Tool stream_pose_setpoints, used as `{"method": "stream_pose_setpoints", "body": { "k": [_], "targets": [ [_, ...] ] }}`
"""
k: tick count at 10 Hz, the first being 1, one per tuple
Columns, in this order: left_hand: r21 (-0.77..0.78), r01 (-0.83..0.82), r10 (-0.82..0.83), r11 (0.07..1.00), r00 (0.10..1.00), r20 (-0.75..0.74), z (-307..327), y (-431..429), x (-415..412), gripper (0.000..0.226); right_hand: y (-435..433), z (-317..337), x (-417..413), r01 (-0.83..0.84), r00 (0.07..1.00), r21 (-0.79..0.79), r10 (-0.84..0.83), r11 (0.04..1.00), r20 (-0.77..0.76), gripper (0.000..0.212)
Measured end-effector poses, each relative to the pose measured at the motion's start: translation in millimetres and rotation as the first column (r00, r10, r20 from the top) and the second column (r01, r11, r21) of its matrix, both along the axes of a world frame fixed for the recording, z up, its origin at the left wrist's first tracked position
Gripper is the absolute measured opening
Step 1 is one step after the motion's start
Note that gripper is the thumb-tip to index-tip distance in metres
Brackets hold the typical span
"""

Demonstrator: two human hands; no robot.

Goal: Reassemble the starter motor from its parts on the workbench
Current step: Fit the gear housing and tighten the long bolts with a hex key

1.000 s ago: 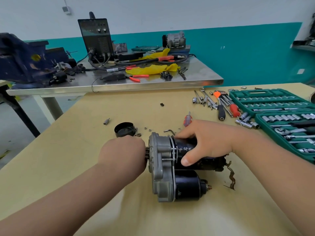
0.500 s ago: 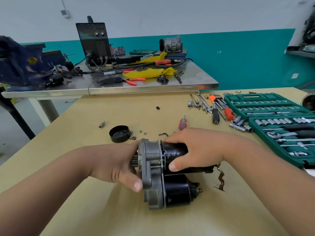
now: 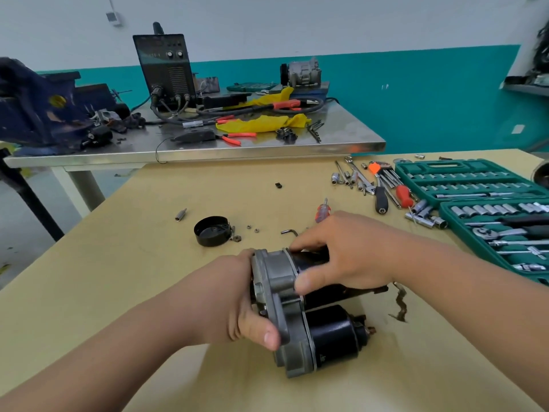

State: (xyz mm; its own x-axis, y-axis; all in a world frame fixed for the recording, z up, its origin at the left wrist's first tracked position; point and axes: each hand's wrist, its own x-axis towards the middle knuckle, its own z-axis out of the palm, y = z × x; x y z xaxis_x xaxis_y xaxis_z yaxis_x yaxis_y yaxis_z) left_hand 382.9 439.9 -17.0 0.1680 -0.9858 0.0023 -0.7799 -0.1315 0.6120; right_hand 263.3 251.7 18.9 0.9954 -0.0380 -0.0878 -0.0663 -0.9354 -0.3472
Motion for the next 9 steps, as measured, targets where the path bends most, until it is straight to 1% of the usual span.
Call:
{"method": "stream_pose_setpoints", "body": {
  "k": [1,2,3,4,5,6,7,8,9],
  "targets": [
    [-0.087,0.060,-0.074,0.994,0.982,-0.175,5,-4,-14,0.077,2,-5,0,0.101,0.975,0.107,-0.119,0.989,0.186,0.083],
    [-0.122,0.047,-0.070,0.991,0.978,-0.197,8,-8,-22,0.043,4,-12,-1,0.146,0.944,0.073,-0.161,0.987,0.287,0.095],
    [-0.078,-0.032,0.022,0.996,0.991,-0.134,5,-7,-23,0.029,7,-13,-4,0.151,0.941,0.043,-0.157,0.988,0.300,0.093],
    [-0.032,-0.108,0.103,0.994,0.988,-0.113,5,-6,-25,0.041,10,-11,-4,0.110,0.966,-0.037,-0.098,0.993,0.240,0.088],
    [-0.002,-0.125,0.125,0.992,0.991,-0.044,7,-6,-33,0.045,10,-15,-5,0.069,0.985,-0.115,-0.049,0.991,0.167,0.096],
    [0.045,-0.168,0.168,0.985,0.986,0.012,14,-6,-39,0.046,12,-17,-10,0.009,0.991,-0.097,0.005,0.995,0.135,0.094],
    [0.133,-0.175,0.171,0.976,0.984,0.041,22,-9,-42,0.059,10,-18,-14,-0.006,0.993,-0.100,0.018,0.995,0.117,0.093],
    [0.242,-0.175,0.143,0.954,0.979,0.145,35,-15,-42,0.067,10,-23,-18,0.020,0.994,-0.036,-0.016,0.999,0.111,0.080],
    [0.286,-0.212,0.129,0.935,0.950,0.284,41,-24,-41,0.052,8,-28,-20,0.050,0.991,0.041,-0.054,0.998,0.119,0.079]
  ]
}}
